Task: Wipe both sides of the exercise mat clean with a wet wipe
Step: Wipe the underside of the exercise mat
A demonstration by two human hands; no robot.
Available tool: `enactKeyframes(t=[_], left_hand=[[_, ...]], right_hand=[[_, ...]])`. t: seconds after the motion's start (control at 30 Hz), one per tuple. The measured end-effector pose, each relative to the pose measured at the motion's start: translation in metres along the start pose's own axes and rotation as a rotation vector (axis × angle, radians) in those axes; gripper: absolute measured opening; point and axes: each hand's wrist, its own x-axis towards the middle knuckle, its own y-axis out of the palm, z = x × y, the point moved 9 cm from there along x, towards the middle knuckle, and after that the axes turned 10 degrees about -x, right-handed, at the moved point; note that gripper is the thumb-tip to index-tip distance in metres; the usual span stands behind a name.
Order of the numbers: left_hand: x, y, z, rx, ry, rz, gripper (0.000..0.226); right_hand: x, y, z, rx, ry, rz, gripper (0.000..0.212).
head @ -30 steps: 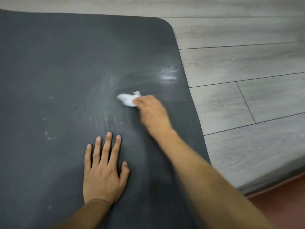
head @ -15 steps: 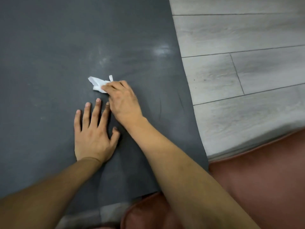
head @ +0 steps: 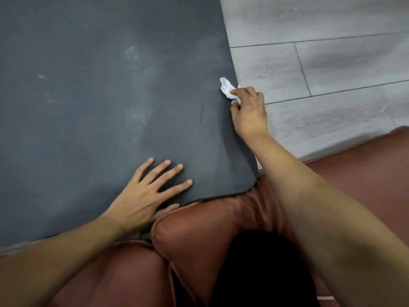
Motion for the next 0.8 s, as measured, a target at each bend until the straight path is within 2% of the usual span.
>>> enactKeyframes(t=[0.1,0.2,0.33,0.43,0.53,0.63,0.7,0.8], left_hand=[[-0.006,0.006,0.004,0.051,0.007,0.084,0.066],[-0.005,0.01,-0.005,0.144,-0.01,0.066,0.071],[-0.005,0.021,-0.004,0.239,-0.054,0.064,0.075],[-0.001,0.023,-0.004,0.24,-0.061,0.06,0.083],[0.022,0.019,0.006,0.216,-0.145,0.071,0.105],[0.056,0.001,0.02,0.225,-0.255,-0.005,0.097],[0.071,-0.005,0.026,0.22,-0.27,0.024,0.088],[0.071,-0.014,0.023,0.168,-0.239,0.092,0.088]], right_hand=[[-0.024,0.005,-0.006,0.007,0.221,0.003,0.029],[-0.027,0.014,0.005,0.018,0.348,0.049,0.037],[-0.016,0.019,-0.006,0.167,0.536,0.113,0.04],[-0.009,0.009,0.001,0.262,0.425,0.016,0.035],[0.018,-0.021,0.016,0.268,0.244,-0.178,0.027],[0.062,-0.051,0.027,0.241,0.145,-0.334,0.027],[0.082,-0.051,0.021,0.208,0.181,-0.297,0.028],[0.087,-0.025,0.004,0.162,0.296,-0.03,0.03]])
